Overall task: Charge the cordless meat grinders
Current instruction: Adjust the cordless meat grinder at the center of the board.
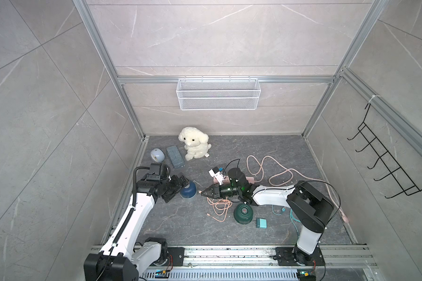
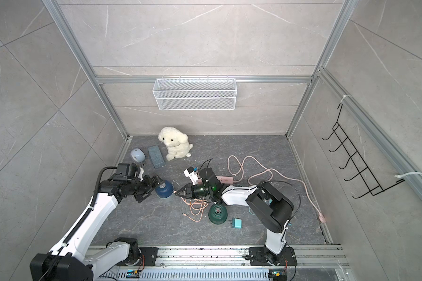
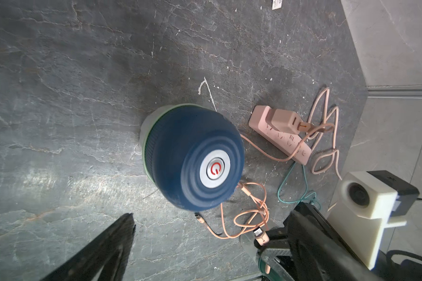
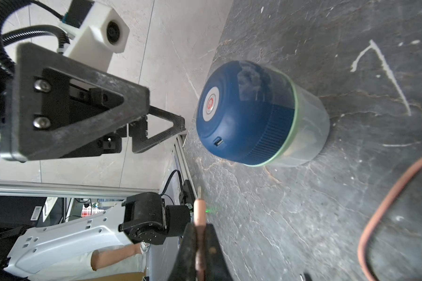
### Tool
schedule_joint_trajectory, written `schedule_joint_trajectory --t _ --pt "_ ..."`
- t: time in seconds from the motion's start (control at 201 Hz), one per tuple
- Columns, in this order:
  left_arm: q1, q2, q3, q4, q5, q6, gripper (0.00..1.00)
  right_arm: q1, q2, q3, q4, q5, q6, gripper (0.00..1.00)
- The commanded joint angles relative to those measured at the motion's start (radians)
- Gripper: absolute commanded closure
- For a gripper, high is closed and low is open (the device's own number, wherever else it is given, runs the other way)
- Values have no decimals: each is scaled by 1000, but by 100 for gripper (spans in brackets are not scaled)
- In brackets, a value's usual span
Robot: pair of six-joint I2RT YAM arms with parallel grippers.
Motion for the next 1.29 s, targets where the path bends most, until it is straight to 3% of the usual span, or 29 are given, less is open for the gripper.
schedule_joint_trajectory --t 0.0,0.573,0.922,1.285 --pt "7 74 40 44 27 29 1 3 33 2 119 -18 57 100" --pt "6 319 169 -23 57 7 0 7 152 68 141 -43 66 100" --pt "-24 459 310 -255 -16 8 0 7 167 95 104 -39 47 100" --pt "-50 521 335 -390 15 -57 6 7 188 113 115 -36 45 100"
